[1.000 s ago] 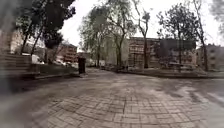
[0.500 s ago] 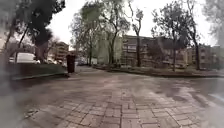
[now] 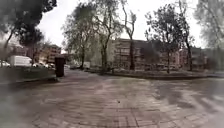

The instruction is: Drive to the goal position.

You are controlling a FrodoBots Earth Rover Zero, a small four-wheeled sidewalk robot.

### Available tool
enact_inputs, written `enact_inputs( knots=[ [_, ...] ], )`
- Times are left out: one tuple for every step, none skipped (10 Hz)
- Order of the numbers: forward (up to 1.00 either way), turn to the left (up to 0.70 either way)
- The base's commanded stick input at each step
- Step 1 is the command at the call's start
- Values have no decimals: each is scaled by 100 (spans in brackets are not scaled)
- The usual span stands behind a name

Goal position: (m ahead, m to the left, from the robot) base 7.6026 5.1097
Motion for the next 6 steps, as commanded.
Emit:
enact_inputs(
  knots=[
    [100, -27],
    [100, -27],
    [100, -27],
    [100, -27],
    [100, -27],
    [100, -27]
  ],
)
